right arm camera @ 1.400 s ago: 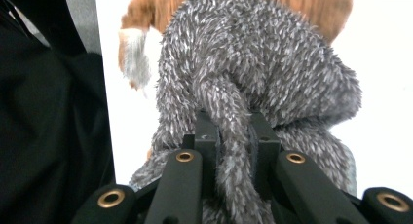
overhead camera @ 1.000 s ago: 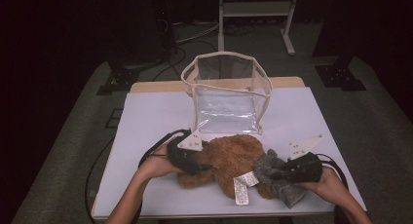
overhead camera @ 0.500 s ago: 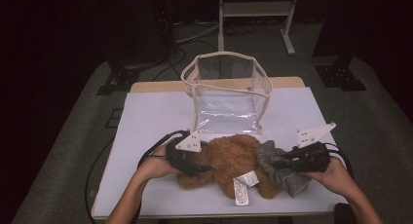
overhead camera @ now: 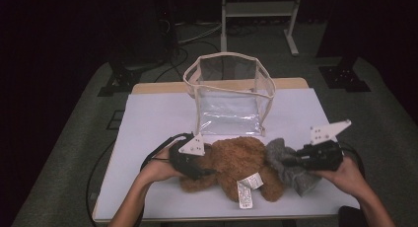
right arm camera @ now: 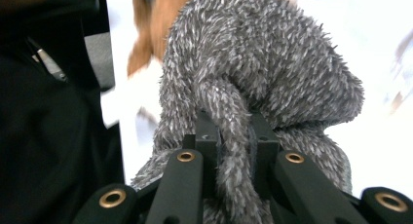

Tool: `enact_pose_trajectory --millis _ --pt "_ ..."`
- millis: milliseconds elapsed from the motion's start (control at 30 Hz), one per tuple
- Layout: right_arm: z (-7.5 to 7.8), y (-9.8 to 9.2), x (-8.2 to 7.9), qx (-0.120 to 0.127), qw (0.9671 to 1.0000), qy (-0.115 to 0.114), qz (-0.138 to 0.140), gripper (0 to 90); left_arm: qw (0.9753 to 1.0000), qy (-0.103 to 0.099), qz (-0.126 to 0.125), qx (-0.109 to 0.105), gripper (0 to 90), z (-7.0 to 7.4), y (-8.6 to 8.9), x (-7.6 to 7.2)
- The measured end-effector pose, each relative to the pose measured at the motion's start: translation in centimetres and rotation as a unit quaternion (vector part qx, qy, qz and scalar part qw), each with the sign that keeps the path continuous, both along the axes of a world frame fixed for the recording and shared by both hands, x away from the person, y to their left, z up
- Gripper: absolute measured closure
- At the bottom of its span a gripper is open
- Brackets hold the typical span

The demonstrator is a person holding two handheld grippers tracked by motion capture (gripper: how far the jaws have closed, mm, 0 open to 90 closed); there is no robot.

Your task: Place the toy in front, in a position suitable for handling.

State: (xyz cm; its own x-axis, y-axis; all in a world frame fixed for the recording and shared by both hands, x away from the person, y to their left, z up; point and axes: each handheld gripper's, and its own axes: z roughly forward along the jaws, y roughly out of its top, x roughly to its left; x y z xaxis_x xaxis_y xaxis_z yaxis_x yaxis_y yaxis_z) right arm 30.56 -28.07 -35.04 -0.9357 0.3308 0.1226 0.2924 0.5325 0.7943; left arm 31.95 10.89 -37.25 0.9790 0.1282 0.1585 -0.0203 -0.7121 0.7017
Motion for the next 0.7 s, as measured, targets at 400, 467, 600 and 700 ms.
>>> enact_pose_trajectory --millis 400,467,600,700 --pt "3.8 10.4 5.8 -0.085 0.9917 -0.009 0.095 78.3 1.0 -0.001 -0.004 0.008 24.3 0.2 -0.2 0.0" --pt "2.0 10.7 5.6 -0.089 0.991 0.011 0.1 78.5 1.0 0.002 0.001 0.0 22.9 0.3 0.3 0.0" --pt "0.4 9.6 4.4 -0.072 0.9927 0.018 0.094 78.6 0.9999 0.007 0.014 0.002 15.5 0.5 0.8 -0.6" --pt "-0.5 8.8 3.4 -0.054 0.9941 0.021 0.092 78.8 0.9996 0.011 0.025 0.009 11.1 0.5 1.2 -1.0"
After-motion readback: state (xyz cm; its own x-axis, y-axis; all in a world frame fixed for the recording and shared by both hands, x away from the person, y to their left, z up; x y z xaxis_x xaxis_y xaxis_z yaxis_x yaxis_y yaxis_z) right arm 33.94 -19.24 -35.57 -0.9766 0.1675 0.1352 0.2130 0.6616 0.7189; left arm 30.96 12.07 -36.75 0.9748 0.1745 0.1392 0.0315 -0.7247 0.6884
